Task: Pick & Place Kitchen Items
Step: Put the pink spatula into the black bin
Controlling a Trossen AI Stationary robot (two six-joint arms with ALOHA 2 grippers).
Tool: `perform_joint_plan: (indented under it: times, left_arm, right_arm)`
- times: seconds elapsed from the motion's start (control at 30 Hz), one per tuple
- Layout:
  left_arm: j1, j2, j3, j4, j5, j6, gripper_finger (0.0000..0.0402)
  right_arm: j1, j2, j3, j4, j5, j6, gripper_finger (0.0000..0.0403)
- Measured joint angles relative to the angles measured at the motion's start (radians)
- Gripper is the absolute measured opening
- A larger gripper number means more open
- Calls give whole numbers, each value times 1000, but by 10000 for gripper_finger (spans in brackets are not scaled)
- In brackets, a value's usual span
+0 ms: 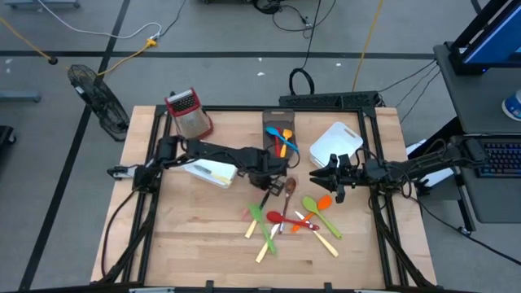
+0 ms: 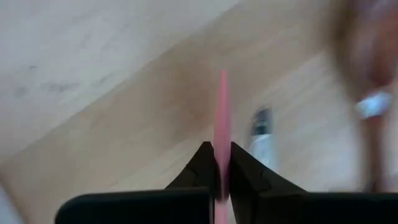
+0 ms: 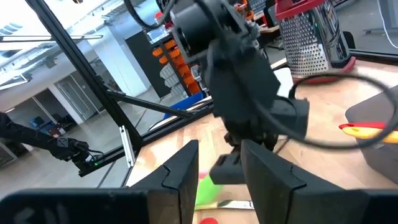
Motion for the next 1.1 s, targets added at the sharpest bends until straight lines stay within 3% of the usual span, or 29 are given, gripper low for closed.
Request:
perform_joint_plan:
  times: [0.57, 0.77, 0.87, 1.1]
  left_arm:
    - [-6, -207, 3, -62, -132, 32, 8]
    - [18, -341, 4, 103, -126, -37, 8]
    - [80, -378, 6, 250, -72, -50, 8]
    - [288, -334, 6, 482, 207, -167, 8]
  right_arm:
    - [0, 0, 0, -5, -1, 0, 114]
    - [0, 0, 0, -6, -1, -1, 114]
    - [0, 0, 0, -4, -1, -1, 114]
    - [0, 0, 0, 3, -3, 0, 114]
